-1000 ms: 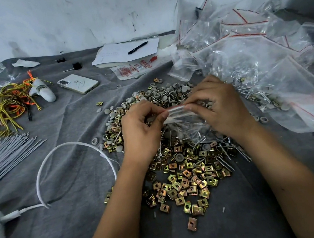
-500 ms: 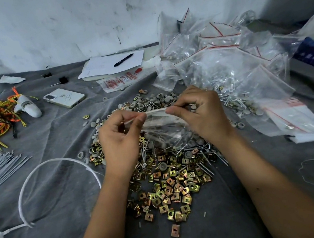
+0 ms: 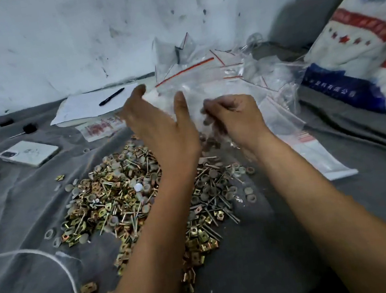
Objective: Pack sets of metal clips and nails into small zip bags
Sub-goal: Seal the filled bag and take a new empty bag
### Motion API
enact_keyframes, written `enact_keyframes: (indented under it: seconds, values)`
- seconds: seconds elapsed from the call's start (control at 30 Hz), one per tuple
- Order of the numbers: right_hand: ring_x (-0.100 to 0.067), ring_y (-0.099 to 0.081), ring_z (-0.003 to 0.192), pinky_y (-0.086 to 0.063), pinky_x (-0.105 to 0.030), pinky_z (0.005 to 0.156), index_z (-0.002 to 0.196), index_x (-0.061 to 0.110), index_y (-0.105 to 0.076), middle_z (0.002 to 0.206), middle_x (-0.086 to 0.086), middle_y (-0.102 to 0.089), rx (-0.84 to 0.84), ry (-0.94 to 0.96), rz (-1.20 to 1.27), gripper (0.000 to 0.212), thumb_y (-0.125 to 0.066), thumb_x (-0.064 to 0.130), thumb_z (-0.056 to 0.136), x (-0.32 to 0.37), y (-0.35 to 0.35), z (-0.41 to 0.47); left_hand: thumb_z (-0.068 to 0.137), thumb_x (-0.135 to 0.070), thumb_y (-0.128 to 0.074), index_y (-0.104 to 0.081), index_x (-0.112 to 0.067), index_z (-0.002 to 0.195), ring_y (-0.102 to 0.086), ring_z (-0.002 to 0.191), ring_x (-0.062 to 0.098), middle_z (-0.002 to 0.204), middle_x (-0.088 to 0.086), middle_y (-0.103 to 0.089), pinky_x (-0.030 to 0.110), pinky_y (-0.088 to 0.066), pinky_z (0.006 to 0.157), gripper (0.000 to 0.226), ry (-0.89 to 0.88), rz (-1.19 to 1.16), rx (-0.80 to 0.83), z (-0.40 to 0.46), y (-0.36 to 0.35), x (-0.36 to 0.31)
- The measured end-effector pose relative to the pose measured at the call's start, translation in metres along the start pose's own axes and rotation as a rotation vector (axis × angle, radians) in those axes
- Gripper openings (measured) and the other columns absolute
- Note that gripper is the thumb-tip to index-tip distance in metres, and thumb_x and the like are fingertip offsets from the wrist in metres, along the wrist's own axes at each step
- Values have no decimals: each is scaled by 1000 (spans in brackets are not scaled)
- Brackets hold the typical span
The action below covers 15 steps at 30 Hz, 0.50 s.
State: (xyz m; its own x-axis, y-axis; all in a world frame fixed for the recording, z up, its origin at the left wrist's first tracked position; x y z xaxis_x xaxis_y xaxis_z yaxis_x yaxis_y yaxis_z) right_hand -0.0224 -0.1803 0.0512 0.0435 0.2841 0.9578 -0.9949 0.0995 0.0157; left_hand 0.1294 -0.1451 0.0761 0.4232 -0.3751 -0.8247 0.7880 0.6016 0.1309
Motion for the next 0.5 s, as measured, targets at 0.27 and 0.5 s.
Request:
enact_keyframes:
  seconds: [0.27, 0.5]
  values:
    - [-17, -63, 88, -45, -27, 77, 99, 17, -70, 97, -1, -71, -257, -185, -811, 24, -80, 34, 86, -4, 123, 47, 110, -33, -38, -44, -15, 153, -25, 153, 36, 166, 13, -30, 46, -23, 124, 47, -390, 598, 903, -56, -142, 10]
    - [-17, -61, 75, -42, -29, 59, 84, 19, -64, 85, 2, -65, 176, -564, -1391, 42, -88, 52, 72, -23, 164, -18, 109, -27, -36, -40, -17, 155, -12, 157, 37, 170, 14, -21, 51, -17, 127, 48, -325, 684, 1166, -68, -169, 44]
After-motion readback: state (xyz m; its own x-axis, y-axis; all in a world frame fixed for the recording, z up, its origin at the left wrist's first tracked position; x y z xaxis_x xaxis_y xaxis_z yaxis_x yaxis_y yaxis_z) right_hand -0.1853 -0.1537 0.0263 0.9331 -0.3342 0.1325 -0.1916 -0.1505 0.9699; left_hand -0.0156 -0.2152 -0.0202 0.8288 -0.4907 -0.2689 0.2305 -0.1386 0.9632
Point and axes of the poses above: each hand's wrist, its own z-axis towards the middle knuckle, its own y-axis out of the back of the hand, x = y × z, the point moved 4 cm from there along z, towards the middle knuckle
